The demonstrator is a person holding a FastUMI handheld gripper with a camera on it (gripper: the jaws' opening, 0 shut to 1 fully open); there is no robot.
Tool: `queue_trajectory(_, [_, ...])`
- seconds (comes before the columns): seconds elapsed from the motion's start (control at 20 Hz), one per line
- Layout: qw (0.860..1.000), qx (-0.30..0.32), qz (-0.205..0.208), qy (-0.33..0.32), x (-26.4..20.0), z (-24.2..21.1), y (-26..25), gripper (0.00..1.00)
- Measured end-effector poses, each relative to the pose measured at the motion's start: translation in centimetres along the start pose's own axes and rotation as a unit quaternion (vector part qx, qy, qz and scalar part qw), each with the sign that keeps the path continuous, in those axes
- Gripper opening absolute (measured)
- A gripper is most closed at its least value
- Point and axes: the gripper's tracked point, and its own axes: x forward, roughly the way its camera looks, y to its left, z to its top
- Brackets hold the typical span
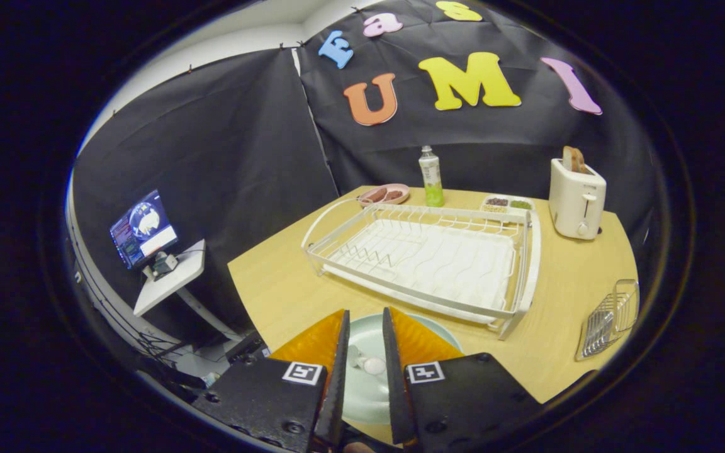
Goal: Take the plate from the dish rack, then take the spoon from the basket and place it into the plate.
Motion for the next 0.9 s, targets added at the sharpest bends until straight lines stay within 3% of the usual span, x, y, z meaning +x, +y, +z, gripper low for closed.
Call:
queue_trajectory(0.25, [1.0, -0.006, -0.022, -0.02, -0.6, 0.4, -0.7, 0.47])
queue_trajectory(0.5, [0.991, -0.025, -0.092, -0.089, -2.8, 2.6, -2.4, 0.84])
queue_trajectory(0.7, [0.969, -0.035, -0.172, -0.174, -6.4, 4.7, -3.9, 0.95])
queue_trajectory(0.9, [0.949, -0.022, -0.226, -0.218, -9.9, 4.3, -4.2, 0.97])
